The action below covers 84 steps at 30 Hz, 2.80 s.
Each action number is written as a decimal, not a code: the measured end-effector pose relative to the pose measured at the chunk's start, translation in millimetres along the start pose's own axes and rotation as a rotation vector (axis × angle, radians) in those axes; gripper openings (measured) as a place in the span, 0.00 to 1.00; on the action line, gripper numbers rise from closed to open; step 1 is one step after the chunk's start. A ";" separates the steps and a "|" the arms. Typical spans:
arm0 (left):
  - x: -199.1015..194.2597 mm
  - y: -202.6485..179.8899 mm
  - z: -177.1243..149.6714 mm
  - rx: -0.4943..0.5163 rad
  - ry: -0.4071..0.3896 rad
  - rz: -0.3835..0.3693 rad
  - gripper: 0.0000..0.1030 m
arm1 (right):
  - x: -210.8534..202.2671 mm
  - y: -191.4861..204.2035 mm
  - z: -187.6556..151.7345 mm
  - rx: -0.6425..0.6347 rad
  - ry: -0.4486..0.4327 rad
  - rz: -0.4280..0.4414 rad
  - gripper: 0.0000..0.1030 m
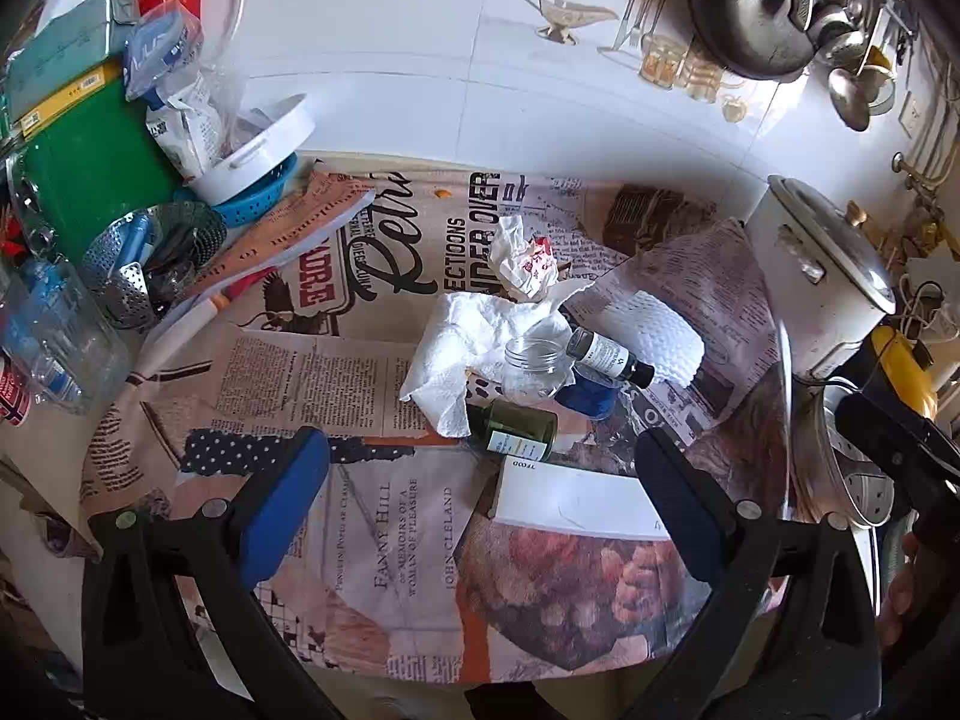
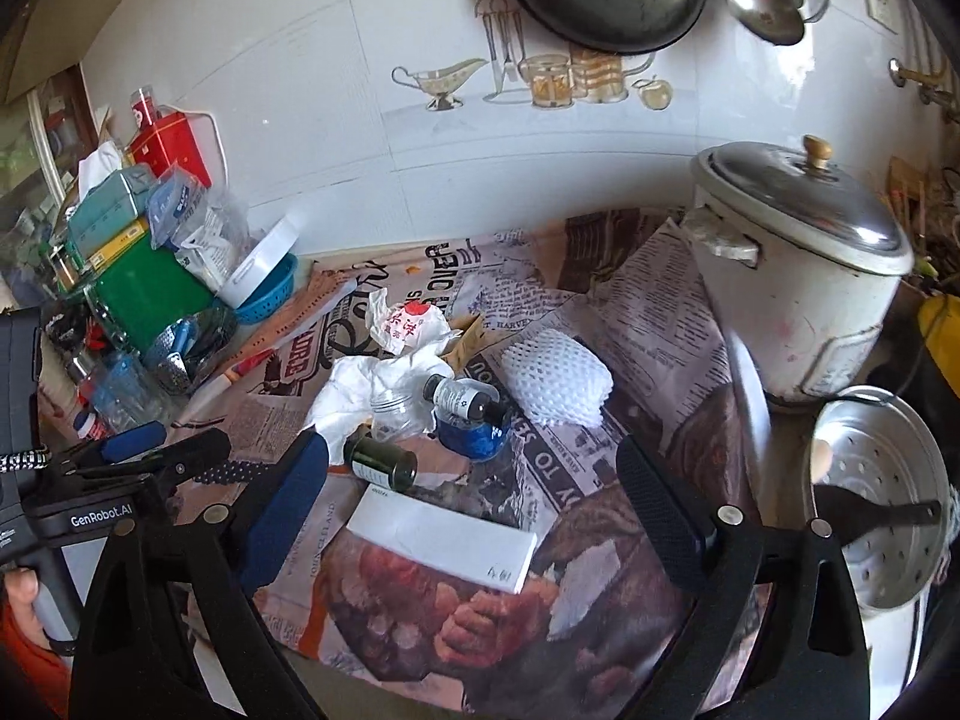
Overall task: Collect trash
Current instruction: 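Grasp the clear glass jar with the left tool while the right tool grasps the small glass bottle, then carry the jar and bottle down over the white floor bin with both tools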
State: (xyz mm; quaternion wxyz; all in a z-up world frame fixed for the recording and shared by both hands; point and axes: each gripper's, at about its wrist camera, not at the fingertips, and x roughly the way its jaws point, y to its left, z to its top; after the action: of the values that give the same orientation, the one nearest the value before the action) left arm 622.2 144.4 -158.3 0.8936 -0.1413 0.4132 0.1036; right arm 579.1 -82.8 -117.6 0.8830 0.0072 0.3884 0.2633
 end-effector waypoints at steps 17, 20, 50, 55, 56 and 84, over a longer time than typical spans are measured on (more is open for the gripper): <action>117.7 -25.1 10.5 -0.058 0.173 -0.005 0.58 | 186.0 -24.3 15.4 -0.168 0.339 0.319 0.35; 131.9 -30.2 11.0 -0.060 0.190 -0.017 0.56 | 188.6 -27.8 14.5 -0.181 0.343 0.344 0.35; 210.3 -51.9 24.4 -0.084 0.233 -0.085 0.54 | 149.1 -77.2 16.1 -0.017 0.283 0.260 0.25; 196.4 -54.6 26.7 -0.071 0.196 -0.083 0.54 | 132.9 -85.4 14.1 0.015 0.262 0.250 0.25; 189.9 -55.0 28.0 -0.071 0.184 -0.087 0.54 | 128.4 -86.6 13.9 0.019 0.253 0.248 0.25; -55.3 38.3 -83.6 0.165 -0.016 -0.254 0.54 | -41.8 47.9 -88.7 0.183 0.001 0.038 0.25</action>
State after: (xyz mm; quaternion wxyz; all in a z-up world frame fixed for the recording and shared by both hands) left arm 516.1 148.3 -174.0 0.9113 -0.1178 0.3921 -0.0437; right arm 472.5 -78.2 -140.5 0.8733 0.0953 0.4111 0.2435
